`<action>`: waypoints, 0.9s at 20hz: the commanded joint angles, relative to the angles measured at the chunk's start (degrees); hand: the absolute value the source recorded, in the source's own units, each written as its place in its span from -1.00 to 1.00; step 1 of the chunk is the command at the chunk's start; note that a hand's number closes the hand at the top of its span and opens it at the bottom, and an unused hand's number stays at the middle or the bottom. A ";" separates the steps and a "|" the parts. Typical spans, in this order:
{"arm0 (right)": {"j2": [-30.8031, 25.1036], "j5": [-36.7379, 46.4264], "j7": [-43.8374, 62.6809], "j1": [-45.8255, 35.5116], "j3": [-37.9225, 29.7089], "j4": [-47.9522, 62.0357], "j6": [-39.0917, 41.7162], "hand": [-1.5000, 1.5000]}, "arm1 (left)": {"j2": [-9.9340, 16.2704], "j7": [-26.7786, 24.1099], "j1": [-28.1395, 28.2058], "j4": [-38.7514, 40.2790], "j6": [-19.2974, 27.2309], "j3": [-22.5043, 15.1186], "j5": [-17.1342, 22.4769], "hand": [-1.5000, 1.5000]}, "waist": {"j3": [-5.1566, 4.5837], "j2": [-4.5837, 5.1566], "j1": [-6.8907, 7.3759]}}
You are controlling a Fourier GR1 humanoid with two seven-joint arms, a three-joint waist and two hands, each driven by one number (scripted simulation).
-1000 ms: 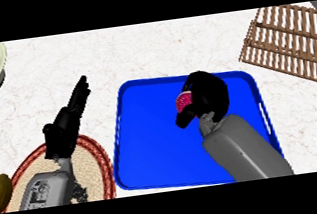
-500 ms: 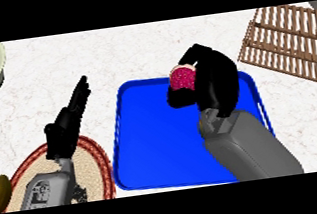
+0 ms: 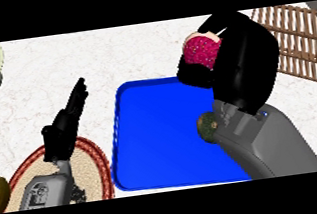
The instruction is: Pick the cupcake from the tray and place it in the tiered shelf
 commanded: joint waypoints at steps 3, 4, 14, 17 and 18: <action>0.48 8.84 11.39 -7.34 -4.42 -3.71 11.06 1.00 | 0.09 0.32 -1.82 0.88 0.55 0.48 -0.65 0.00 | 0.01 0.19 0.12; 0.48 9.66 9.44 -7.99 -7.21 -2.76 11.24 1.00 | -1.25 -0.28 -0.75 0.65 0.35 -0.86 -0.54 0.00 | 0.01 0.26 0.20; -4.15 12.99 1.83 -15.78 -19.38 -3.62 21.20 1.00 | -1.74 1.67 1.37 -3.33 1.07 -2.89 -2.49 0.00 | 0.06 0.28 0.79; -6.00 13.46 0.35 -19.13 -22.92 -2.66 24.04 1.00 | -0.41 -0.33 0.65 -0.06 -0.62 -0.29 -0.38 0.00 | 0.04 0.35 0.66; -4.61 15.86 1.02 -17.67 -21.23 -2.79 22.06 1.00 | -0.77 -1.31 0.81 0.37 -0.15 0.01 -0.36 0.00 | 0.04 0.41 0.75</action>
